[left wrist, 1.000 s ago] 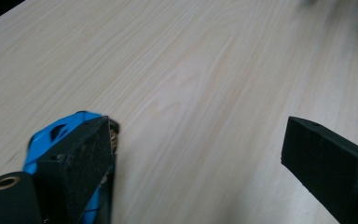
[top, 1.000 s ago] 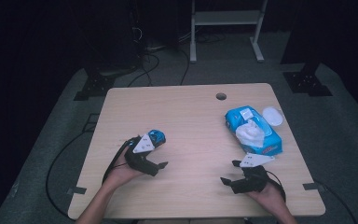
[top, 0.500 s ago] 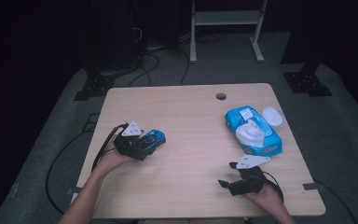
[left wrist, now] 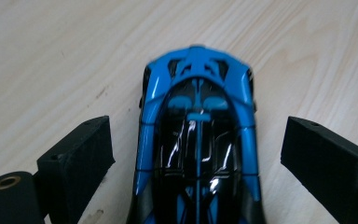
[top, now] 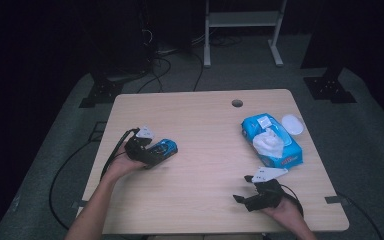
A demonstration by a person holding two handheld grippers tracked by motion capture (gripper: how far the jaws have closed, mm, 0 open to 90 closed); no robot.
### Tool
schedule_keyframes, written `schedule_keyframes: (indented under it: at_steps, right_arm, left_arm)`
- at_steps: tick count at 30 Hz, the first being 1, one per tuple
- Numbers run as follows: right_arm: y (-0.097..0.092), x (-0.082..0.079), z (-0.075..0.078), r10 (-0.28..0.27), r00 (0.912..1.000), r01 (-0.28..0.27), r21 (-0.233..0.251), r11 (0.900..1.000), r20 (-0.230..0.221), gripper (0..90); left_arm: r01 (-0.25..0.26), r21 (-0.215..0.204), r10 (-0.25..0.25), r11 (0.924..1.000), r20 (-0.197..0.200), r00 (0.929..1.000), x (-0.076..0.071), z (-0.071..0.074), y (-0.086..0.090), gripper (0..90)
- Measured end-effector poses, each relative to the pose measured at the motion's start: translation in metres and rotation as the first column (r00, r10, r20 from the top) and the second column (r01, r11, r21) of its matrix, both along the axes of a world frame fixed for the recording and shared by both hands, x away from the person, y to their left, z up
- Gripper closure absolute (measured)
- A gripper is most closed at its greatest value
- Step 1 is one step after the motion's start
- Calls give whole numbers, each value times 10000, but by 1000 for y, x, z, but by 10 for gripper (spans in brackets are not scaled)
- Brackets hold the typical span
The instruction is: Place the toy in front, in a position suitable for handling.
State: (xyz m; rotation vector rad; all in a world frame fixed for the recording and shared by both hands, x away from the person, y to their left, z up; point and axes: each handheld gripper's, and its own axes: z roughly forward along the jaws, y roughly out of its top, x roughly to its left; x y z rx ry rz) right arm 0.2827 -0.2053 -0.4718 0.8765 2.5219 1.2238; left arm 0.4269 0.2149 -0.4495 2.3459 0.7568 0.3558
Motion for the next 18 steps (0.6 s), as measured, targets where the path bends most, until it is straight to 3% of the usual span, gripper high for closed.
schedule_keyframes:
  at_steps: [5,6,7,8,10,13,15,16,18]
  right_arm:
    - [0,0,0,18,10000,-18,1,10000,-3,175]
    - [0,0,0,27,10000,-27,10,10000,-19,175]
    - [0,0,0,27,10000,-27,10,10000,-19,175]
    - [0,0,0,23,10000,-23,4,10000,-53,175]
    - [0,0,0,44,10000,-44,-7,10000,-39,175]
    - [0,-1,0,33,10000,-33,5,10000,-21,175]
    - [0,-1,0,37,10000,-37,3,10000,9,175]
    - [0,0,0,31,10000,-31,-17,10000,-20,175]
    - [1,0,0,57,10000,-57,-39,10000,-13,176]
  left_arm:
    - [32,145,-28,9999,-266,9996,3,-7,-2,90]
    - [152,478,-134,9987,-376,9992,5,-10,-2,107]
    - [152,478,-134,9987,-376,9992,5,-10,-2,121]
    - [249,742,-215,9969,-472,9987,6,-12,-3,126]
    - [103,443,-65,9990,-840,9964,9,-16,1,126]
    - [104,391,-73,9992,-797,9968,9,-16,1,134]
    - [235,365,-207,9991,-749,9970,8,-15,2,171]
    - [397,359,-371,9986,-717,9967,7,-13,2,255]
    - [343,471,-304,9983,-812,9962,7,-12,1,257]
